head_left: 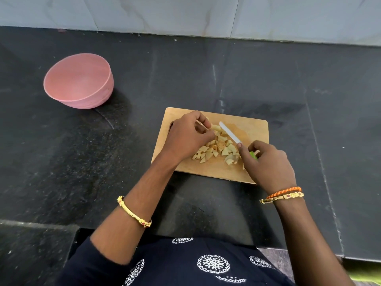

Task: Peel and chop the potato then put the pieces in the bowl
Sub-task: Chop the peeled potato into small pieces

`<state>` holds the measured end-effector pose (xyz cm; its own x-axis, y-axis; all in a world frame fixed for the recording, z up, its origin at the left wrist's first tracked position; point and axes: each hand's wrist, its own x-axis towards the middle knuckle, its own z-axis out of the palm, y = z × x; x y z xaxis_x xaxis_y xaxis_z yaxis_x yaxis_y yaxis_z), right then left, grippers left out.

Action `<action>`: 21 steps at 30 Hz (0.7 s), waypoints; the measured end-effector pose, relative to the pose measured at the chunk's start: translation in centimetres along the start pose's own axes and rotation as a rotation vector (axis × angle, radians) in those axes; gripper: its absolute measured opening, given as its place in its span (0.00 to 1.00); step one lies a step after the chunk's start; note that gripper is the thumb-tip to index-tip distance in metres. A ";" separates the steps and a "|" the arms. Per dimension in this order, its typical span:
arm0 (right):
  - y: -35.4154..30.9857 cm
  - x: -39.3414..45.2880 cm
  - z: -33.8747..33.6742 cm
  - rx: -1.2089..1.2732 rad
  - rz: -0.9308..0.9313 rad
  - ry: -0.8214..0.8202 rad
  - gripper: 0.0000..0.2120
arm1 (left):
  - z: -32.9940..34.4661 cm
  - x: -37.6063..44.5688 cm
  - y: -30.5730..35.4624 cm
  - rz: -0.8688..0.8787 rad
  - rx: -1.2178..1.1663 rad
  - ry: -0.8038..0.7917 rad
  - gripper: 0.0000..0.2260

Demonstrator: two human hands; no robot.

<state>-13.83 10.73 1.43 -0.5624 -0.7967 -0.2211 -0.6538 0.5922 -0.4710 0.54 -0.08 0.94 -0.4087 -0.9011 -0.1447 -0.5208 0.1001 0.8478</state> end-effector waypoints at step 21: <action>-2.7 2.9 1.4 0.582 -0.239 -0.167 0.09 | -0.8 0.1 0.2 -0.176 -0.311 -0.134 0.11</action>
<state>-12.98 6.70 0.86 -0.3184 -0.9343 -0.1602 -0.3437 0.2713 -0.8990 0.96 -0.44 1.50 -0.4385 -0.8278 -0.3499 -0.3476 -0.2028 0.9154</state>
